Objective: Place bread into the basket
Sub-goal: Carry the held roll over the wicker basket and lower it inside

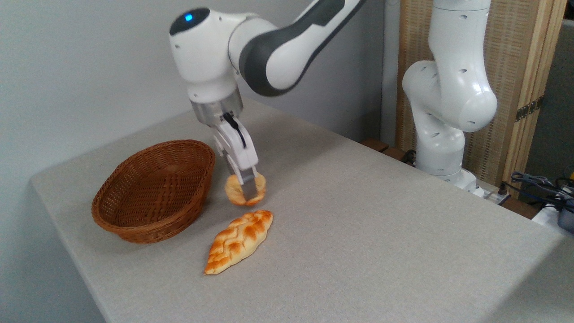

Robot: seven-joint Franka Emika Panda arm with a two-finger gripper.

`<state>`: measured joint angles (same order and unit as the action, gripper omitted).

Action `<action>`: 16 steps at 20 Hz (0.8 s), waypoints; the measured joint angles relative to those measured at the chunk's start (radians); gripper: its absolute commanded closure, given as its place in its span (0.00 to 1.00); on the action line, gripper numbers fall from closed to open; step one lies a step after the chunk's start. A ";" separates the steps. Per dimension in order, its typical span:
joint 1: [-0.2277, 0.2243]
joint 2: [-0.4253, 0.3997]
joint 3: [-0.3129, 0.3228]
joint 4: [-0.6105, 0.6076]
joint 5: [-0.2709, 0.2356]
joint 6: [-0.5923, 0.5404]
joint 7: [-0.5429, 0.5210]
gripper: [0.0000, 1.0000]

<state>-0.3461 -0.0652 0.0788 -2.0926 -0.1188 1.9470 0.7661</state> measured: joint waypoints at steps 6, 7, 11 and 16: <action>-0.002 0.018 0.000 0.169 -0.046 -0.010 -0.070 0.40; -0.002 0.034 -0.002 0.199 -0.055 -0.009 -0.086 0.37; -0.007 0.143 -0.051 0.290 -0.062 0.075 -0.219 0.18; -0.014 0.255 -0.092 0.312 -0.062 0.282 -0.468 0.00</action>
<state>-0.3603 0.1903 -0.0128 -1.7803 -0.1804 2.2289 0.2981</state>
